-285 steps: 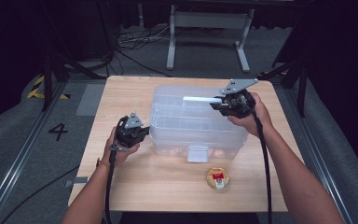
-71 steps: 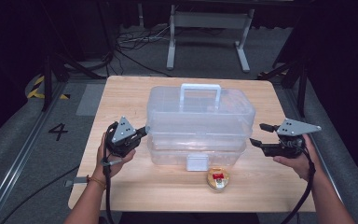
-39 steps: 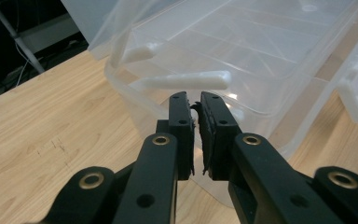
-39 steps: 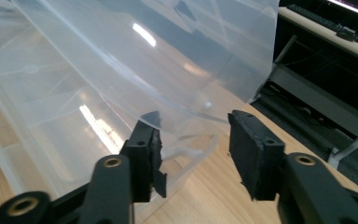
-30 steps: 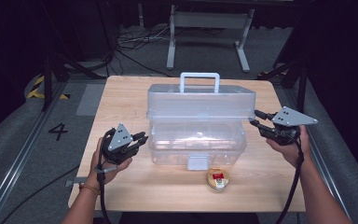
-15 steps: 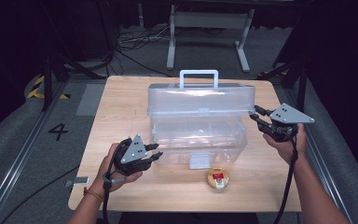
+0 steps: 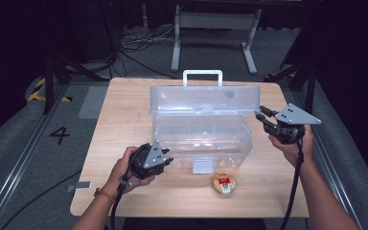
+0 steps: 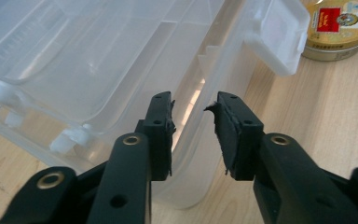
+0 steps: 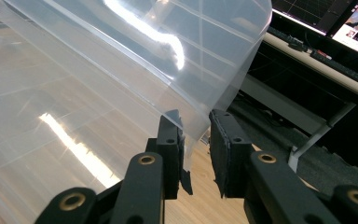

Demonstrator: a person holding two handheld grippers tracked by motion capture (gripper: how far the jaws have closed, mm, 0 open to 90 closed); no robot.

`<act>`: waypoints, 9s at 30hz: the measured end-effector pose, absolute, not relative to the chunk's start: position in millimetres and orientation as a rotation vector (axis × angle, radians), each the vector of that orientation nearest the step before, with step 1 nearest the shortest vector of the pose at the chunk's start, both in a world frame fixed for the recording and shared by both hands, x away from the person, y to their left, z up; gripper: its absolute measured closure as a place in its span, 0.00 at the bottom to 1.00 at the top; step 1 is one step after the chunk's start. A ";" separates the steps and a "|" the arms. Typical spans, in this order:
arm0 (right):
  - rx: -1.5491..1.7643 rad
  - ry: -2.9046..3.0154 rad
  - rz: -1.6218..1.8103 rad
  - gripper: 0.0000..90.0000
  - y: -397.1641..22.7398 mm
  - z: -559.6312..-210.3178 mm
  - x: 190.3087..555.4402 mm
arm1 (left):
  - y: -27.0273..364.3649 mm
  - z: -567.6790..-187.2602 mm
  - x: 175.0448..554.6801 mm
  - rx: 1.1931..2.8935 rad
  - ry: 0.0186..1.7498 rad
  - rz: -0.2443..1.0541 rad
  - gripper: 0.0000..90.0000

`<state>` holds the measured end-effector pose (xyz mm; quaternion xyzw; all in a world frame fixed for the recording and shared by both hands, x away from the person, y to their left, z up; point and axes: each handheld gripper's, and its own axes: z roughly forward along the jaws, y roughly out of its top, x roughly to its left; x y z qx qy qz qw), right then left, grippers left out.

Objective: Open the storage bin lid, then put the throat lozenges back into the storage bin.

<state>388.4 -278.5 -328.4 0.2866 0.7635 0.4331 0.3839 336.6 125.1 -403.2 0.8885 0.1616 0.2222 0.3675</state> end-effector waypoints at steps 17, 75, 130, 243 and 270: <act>0.841 1.932 1.112 0.85 -274.4 -316.2 397.4 | 123.5 -403.9 341.3 2.302 0.397 0.539 0.77; 0.904 1.853 1.035 0.90 -257.0 -283.4 439.2 | 113.5 -391.7 376.0 2.479 0.334 0.389 0.78; 0.943 1.795 1.101 0.95 -258.8 -282.2 494.2 | 119.7 -393.0 381.0 2.446 0.285 0.344 0.81; 1.241 2.021 1.004 1.00 -251.4 -326.4 644.2 | 120.2 -408.5 390.2 2.404 0.313 0.285 0.85; 1.138 2.054 0.989 0.95 -274.4 -313.3 574.0 | 120.0 -410.1 390.3 2.427 0.305 0.305 0.83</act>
